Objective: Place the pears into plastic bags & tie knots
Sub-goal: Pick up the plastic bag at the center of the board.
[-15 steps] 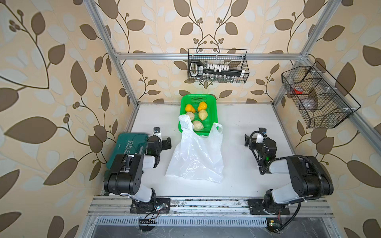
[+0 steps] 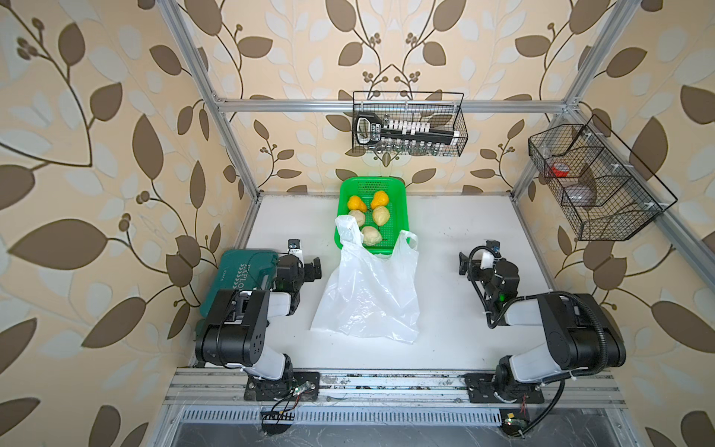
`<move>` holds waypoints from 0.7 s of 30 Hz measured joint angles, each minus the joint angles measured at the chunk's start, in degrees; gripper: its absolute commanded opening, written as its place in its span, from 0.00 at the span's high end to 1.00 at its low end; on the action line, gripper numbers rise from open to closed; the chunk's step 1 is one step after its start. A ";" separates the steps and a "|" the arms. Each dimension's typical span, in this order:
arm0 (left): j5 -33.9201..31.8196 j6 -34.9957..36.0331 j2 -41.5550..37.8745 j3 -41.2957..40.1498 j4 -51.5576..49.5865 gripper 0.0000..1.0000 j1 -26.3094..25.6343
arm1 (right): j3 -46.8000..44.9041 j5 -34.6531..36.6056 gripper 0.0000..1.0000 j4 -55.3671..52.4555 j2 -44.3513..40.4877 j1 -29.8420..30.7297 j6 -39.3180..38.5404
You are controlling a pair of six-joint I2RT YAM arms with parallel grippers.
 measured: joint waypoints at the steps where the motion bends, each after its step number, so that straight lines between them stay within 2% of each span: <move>1: 0.00 0.00 0.00 0.00 0.00 0.01 0.00 | 0.00 0.00 0.00 -0.02 0.00 0.00 0.00; 12: 0.02 -0.02 0.00 0.04 -0.39 0.01 0.00 | 0.00 0.02 0.00 -0.09 0.00 0.00 -0.02; 17: 0.24 0.04 -0.57 0.04 -0.83 0.05 0.00 | -0.04 1.64 0.00 -0.22 -0.42 0.44 0.02; 21: -0.17 -0.42 -5.99 0.90 -7.41 0.06 0.00 | -0.02 5.99 0.00 -5.62 -7.82 1.25 0.59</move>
